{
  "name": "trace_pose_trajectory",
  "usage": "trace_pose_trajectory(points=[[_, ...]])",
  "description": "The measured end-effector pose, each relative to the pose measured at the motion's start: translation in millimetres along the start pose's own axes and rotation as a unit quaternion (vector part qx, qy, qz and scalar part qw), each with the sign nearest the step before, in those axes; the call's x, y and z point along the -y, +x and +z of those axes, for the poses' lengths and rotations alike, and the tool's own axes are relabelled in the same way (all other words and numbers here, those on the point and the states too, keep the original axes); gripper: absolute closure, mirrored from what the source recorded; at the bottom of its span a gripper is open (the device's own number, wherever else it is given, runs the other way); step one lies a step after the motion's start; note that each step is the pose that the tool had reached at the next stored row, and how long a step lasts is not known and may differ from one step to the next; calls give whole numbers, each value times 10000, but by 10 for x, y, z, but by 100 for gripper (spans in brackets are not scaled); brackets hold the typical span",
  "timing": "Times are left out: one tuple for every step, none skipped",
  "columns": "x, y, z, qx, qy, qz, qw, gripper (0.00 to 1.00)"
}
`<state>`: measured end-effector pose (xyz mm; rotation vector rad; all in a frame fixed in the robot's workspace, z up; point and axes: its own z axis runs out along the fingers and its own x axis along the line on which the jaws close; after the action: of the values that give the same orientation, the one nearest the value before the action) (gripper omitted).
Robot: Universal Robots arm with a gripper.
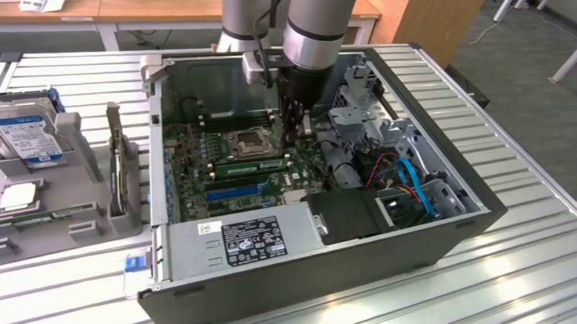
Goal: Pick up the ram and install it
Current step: 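Press down the ram until it locks into place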
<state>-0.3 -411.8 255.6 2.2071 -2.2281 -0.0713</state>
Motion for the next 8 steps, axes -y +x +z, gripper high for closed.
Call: trace_pose_trajectory(points=[[0,0,-10,0,0,0,10000,90],[-1,-1,-18,1,0,0,10000,90],[-1,-1,-23,0,0,0,10000,90],[-1,-1,-23,1,0,0,10000,90],[-1,-1,-23,1,0,0,10000,90],[-1,-1,-23,1,0,0,10000,90],[-1,-1,-23,1,0,0,10000,90],[-1,-1,-24,0,0,0,10000,90]])
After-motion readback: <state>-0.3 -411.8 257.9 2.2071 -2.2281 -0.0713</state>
